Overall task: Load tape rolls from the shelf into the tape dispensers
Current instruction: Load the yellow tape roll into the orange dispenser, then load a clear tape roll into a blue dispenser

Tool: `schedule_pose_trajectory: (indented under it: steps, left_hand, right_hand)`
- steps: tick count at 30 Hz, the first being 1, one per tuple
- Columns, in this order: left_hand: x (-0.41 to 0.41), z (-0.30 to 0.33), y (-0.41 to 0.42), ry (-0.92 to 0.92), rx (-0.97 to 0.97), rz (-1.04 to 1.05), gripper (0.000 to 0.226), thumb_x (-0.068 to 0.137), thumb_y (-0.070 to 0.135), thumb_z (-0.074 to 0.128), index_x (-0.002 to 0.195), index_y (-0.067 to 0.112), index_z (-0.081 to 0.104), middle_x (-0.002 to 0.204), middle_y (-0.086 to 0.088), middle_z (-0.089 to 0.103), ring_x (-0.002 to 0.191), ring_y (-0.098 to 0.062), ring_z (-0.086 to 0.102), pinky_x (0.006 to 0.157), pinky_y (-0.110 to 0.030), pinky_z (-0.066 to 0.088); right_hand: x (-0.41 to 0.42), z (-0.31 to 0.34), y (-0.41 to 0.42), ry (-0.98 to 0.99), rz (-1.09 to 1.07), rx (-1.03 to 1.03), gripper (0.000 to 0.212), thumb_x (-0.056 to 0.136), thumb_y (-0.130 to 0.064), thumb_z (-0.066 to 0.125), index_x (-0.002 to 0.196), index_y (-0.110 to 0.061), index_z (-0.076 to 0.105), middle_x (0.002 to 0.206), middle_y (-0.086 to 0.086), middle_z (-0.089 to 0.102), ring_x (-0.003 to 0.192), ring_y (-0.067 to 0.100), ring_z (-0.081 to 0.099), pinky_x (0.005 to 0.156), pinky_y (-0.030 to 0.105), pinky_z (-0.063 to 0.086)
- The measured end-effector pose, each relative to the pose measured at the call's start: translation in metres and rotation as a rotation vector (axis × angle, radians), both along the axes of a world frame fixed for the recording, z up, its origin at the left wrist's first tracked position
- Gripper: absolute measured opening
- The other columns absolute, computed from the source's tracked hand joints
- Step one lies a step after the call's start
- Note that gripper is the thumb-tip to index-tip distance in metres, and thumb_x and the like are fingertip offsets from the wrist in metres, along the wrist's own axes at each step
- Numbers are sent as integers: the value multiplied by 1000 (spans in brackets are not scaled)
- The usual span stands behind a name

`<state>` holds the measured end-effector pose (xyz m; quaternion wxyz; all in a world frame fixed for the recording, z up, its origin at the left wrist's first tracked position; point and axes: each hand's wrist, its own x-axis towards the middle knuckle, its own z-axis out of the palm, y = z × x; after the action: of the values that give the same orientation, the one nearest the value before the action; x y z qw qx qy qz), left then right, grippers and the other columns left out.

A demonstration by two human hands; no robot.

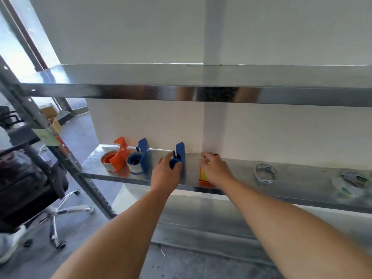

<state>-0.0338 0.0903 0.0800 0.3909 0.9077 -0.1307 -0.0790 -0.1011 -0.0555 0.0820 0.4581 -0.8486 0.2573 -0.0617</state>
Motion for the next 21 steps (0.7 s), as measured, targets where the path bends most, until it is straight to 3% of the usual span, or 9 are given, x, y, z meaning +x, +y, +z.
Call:
schedule_pose_trajectory:
  steps: [7,21]
  left_hand:
    - [5,0,38,3,-1,37,54,99,39,53,149,26,37,147,-7,49,128,-28,53,103,-48,49]
    - [73,-21,57,33,-14,-112,55,99,34,54,150,25,37,150,-5,47,132,-24,50,108,-42,44]
  right_hand:
    - [10,8,33,-17,75,3,45,101,-30,43,145,-19,43,145,8,49,130,24,48,103,31,37]
    - [60,-3,63,16,-94,61,45,101,-30,45,145,-18,43,144,5,50,128,22,48,93,24,35]
